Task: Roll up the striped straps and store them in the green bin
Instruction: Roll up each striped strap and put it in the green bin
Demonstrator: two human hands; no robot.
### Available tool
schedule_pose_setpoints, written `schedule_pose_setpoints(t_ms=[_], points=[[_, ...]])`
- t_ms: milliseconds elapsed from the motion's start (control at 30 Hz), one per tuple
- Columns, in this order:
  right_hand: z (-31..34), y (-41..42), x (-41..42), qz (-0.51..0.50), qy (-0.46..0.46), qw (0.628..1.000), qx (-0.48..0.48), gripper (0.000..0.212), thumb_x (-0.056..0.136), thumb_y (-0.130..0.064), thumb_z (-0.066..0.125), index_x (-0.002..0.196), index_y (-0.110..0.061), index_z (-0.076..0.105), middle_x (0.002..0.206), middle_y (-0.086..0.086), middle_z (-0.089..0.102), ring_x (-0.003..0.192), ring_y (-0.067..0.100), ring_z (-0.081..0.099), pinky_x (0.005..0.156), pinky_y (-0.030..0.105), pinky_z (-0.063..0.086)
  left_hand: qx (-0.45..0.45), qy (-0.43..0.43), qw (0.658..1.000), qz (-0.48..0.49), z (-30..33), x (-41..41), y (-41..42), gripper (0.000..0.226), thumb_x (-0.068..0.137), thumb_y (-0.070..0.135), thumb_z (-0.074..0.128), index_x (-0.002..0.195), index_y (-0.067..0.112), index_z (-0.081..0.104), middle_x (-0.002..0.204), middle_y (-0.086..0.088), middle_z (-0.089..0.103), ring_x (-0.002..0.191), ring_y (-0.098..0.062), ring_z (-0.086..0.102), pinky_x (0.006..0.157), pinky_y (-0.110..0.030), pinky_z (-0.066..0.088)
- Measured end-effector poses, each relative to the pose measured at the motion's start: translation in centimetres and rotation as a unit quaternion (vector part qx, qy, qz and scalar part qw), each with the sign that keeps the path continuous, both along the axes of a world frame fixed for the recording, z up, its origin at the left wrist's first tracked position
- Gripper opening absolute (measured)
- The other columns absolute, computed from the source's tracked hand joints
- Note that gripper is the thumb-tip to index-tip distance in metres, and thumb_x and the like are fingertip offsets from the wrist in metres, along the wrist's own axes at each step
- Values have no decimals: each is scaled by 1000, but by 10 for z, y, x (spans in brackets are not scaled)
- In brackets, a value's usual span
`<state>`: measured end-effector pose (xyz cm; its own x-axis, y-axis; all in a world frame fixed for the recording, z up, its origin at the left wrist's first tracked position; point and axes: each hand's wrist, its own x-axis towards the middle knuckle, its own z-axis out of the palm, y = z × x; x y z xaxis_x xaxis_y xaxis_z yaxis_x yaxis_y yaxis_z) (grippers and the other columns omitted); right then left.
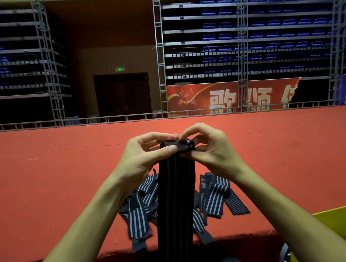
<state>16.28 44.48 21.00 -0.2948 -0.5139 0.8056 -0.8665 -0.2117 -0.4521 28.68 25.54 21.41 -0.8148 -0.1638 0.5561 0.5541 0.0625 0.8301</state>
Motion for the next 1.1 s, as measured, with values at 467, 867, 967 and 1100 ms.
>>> schedule_pose_setpoints(t_ms=[467, 867, 967, 1100], points=[[-1, 1, 5, -21, -100, 995, -3, 36, 76, 4, 89, 97, -21, 74, 103, 5, 74, 69, 19, 65, 65, 36, 56, -119, 5, 992, 33, 3, 7, 6, 29, 80, -3, 86, 100, 1, 64, 121, -15, 79, 109, -37, 79, 92, -46, 66], [-1, 12, 13, 59, -198, 978, 39, 42, 92, -1, 81, 130, -15, 70, 112, 12, 77, 91, 31, 80, 75, 45, 68, -131, 54, 987, 72, -4, 1, 0, 38, 86, -17, 78, 101, 0, 47, 122, -17, 78, 107, -36, 78, 86, -45, 66], [-3, 7, 11, 38, -163, 986, 27, 36, 95, -3, 79, 128, -12, 70, 104, 15, 77, 87, 34, 80, 69, 43, 67, -147, 64, 984, 81, -4, 1, 1, 40, 86, -17, 79, 105, -4, 47, 123, -17, 77, 110, -35, 78, 90, -42, 65], [-6, 3, 10, 35, -125, 991, 10, 32, 95, 0, 78, 123, -14, 68, 101, 13, 72, 81, 34, 78, 64, 40, 64, -154, 53, 983, 80, -2, 4, -1, 46, 86, -16, 79, 117, -2, 49, 127, -16, 74, 113, -33, 78, 96, -44, 64]])
